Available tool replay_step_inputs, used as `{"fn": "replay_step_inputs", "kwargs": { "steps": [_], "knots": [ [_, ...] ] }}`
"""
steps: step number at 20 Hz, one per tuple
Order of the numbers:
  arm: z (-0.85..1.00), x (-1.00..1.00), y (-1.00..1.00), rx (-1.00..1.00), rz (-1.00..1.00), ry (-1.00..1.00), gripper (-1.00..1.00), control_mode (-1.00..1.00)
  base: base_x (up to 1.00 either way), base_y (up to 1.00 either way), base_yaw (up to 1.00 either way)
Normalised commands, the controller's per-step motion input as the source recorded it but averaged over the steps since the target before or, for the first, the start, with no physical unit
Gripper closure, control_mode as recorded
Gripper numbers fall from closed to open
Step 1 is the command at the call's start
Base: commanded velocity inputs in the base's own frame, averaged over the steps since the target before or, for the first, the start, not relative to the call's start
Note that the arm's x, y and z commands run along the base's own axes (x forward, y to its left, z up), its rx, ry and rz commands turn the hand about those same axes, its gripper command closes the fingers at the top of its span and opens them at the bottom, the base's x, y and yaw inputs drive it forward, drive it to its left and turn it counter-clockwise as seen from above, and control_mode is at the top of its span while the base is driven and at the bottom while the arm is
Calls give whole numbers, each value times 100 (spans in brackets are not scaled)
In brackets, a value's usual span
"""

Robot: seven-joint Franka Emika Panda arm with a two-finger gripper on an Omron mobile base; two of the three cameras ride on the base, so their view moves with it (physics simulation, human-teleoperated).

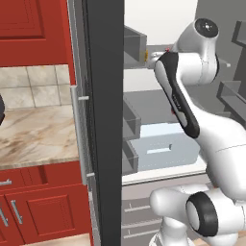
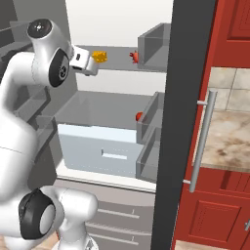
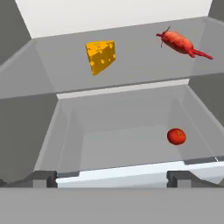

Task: Take the cheese, fish, and tomato from the fridge and place them on the plate on the dining counter to create an appetizer plate.

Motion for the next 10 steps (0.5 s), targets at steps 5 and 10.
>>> {"fn": "replay_step_inputs", "kwargs": {
  "steps": [5,10],
  "knots": [
    [7,51,2,3,0,0,-100,-100,0,0,0],
    [0,61,15,0,0,0,-100,-100,0,0,0]
  ]
}}
